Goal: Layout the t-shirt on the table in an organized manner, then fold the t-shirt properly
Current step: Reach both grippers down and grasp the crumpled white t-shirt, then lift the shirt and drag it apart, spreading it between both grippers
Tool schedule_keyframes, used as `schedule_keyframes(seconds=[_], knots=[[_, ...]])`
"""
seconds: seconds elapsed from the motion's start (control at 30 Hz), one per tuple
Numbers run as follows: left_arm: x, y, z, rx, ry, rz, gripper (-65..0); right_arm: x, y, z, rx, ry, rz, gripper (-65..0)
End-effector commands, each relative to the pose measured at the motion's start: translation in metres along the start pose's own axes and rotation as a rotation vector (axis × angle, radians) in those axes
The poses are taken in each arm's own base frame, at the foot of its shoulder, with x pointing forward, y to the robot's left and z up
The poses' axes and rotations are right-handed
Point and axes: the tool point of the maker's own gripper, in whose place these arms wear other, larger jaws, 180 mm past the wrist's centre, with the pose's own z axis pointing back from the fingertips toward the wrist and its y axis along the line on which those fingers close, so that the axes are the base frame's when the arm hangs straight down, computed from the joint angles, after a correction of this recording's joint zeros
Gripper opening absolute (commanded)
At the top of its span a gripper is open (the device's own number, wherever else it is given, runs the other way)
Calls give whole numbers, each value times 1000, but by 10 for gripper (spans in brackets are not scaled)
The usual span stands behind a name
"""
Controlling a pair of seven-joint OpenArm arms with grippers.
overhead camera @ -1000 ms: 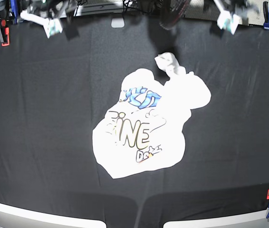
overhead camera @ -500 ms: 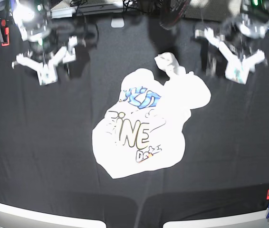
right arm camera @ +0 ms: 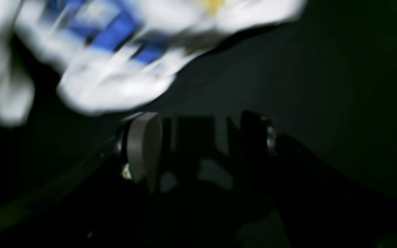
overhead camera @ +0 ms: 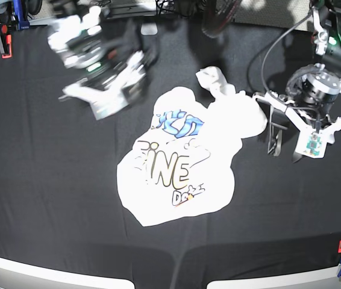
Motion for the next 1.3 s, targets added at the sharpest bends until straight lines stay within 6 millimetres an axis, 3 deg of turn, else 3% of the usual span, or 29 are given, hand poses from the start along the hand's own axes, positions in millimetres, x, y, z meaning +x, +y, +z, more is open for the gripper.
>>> schedule_keyframes(seconds=[0.0,0.23,0.5,0.57,0.73,0.8,1.03,1.27], knots=[[11,2,2,7,-44,-7,-390,7,3,-4,6,-32,46,-292],[11,2,2,6,-43,-7,-390,-4,52,-42,106,-15,365,-292],[11,2,2,6,-43,-7,-390,5,56,-48,44,-32,424,-301],[11,2,2,7,-43,-7,-390,5,56,-48,44,-32,424,-373],[11,2,2,7,-43,-7,-390,3,55,-48,41,-23,424,-650],[11,2,2,7,-43,-7,-390,-1,53,-48,35,4,425,-650],[11,1,2,2,-45,-1,-390,-30,14,-42,-108,177,544,-650],[14,-9,2,-56,-60,61,-390,-59,-59,-20,-299,291,603,-650]])
